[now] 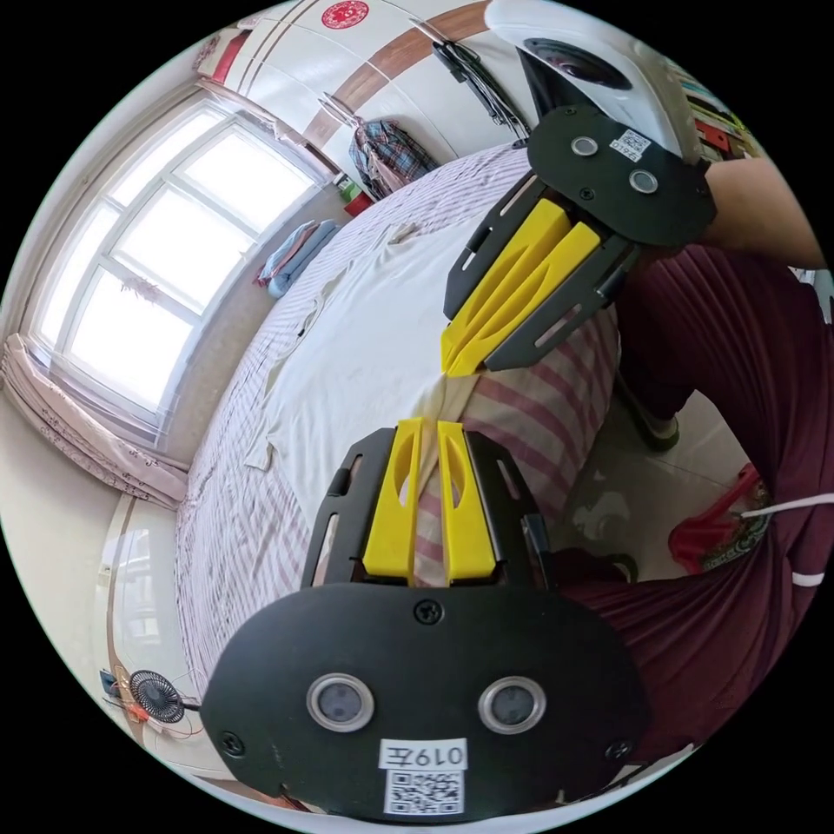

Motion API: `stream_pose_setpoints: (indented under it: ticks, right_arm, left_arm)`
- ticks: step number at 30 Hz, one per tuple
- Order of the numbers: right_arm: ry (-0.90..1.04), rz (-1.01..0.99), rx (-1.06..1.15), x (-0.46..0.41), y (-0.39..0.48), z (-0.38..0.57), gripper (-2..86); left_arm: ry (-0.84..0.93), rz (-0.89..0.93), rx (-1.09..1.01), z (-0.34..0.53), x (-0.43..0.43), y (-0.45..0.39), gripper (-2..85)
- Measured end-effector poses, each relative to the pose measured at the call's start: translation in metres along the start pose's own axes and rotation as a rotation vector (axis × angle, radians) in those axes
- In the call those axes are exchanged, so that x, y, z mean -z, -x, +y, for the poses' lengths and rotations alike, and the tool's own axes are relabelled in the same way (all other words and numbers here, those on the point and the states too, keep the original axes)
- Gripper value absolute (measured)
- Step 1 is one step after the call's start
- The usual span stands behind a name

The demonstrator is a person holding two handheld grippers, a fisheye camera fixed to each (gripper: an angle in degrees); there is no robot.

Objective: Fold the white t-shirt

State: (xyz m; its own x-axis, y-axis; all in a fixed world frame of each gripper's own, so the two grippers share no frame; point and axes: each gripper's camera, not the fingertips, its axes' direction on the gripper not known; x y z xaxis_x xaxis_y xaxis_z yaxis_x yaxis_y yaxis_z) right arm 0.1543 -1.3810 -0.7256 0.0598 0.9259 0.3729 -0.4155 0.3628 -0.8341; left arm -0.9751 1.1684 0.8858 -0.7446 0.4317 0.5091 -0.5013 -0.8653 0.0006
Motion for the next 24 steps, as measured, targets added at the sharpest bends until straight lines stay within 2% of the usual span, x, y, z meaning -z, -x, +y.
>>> stream_pose_setpoints:
  ticks: [12,24]
  right_arm:
    - [-0.014,-0.047,-0.054,0.006,-0.008,-0.008,-0.4]
    - [0.02,-0.084,0.012,0.012,0.01,-0.022,-0.5]
  left_arm:
    - [0.015,-0.032,-0.008,0.0,0.0,-0.003,0.4]
    - [0.05,0.003,0.011,-0.004,0.004,-0.001,0.4]
